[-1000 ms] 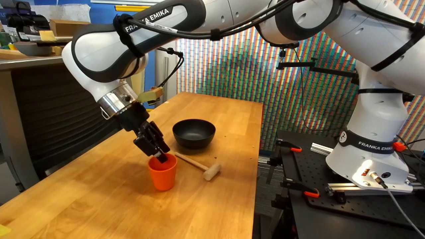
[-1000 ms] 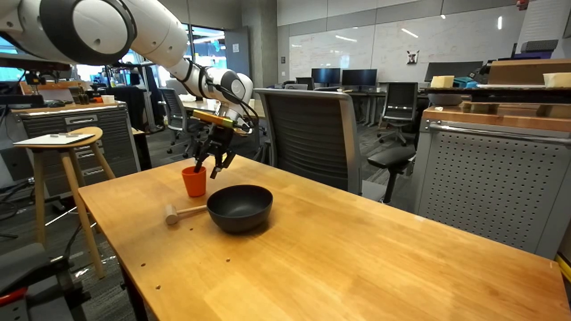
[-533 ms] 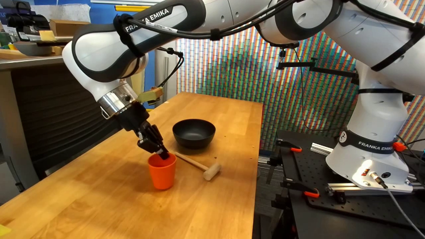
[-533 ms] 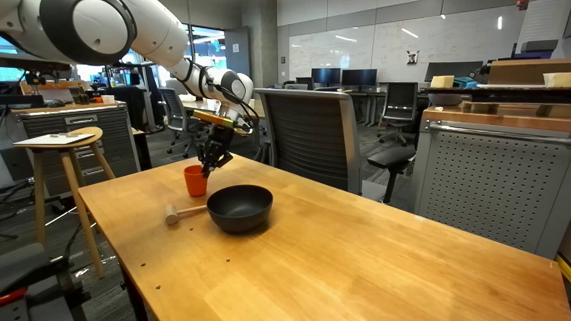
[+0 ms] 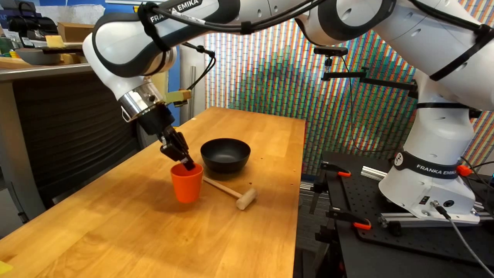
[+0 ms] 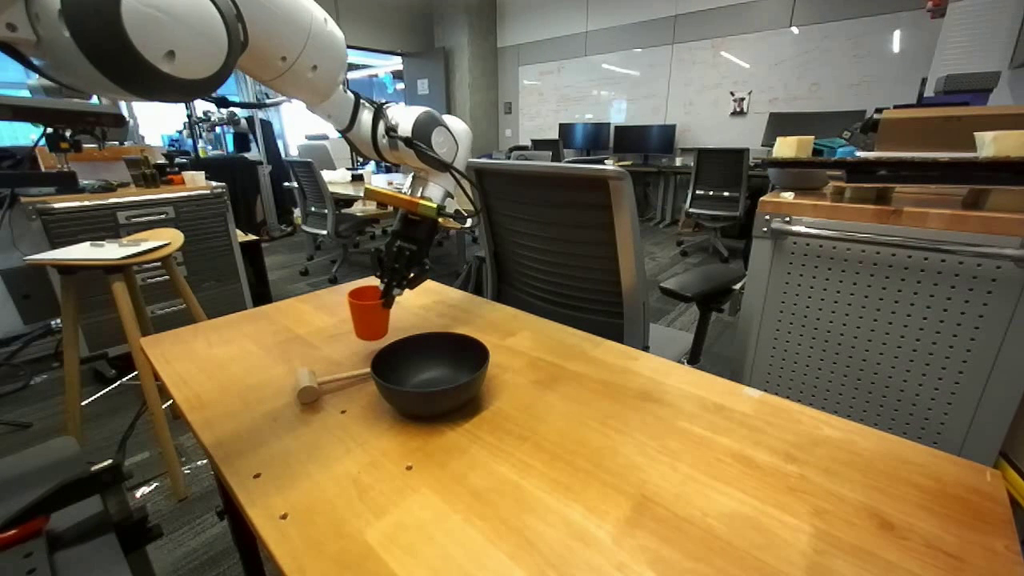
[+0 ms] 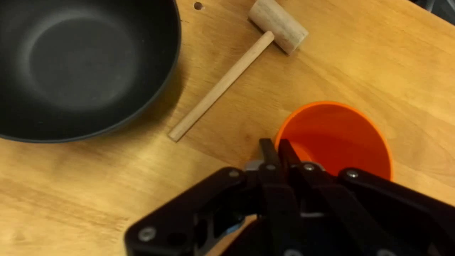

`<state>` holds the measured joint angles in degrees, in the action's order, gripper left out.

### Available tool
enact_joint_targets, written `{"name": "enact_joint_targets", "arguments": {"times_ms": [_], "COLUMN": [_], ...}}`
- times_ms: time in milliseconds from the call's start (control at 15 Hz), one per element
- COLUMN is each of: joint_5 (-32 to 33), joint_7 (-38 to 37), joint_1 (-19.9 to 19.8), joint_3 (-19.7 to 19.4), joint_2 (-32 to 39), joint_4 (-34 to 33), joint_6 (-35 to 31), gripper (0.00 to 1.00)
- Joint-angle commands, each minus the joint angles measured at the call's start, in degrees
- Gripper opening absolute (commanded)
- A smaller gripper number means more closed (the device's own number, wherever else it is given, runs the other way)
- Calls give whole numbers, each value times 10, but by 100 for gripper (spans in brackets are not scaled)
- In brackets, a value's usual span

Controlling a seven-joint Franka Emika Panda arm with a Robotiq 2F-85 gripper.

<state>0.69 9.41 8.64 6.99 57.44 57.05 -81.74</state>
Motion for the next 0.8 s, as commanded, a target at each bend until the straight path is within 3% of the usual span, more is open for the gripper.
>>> {"name": "enact_joint_targets", "arguments": {"times_ms": [0, 400, 733], "joint_5": [-6, -14, -27], "joint_7": [0, -34, -43], "joint_1": [-29, -88, -129], "joint_3": [-6, -31, -57], "joint_2": [-60, -140, -162], "joint_4": [16, 71, 143], "joint_6": [6, 4, 4], "gripper": [1, 1, 1]}}
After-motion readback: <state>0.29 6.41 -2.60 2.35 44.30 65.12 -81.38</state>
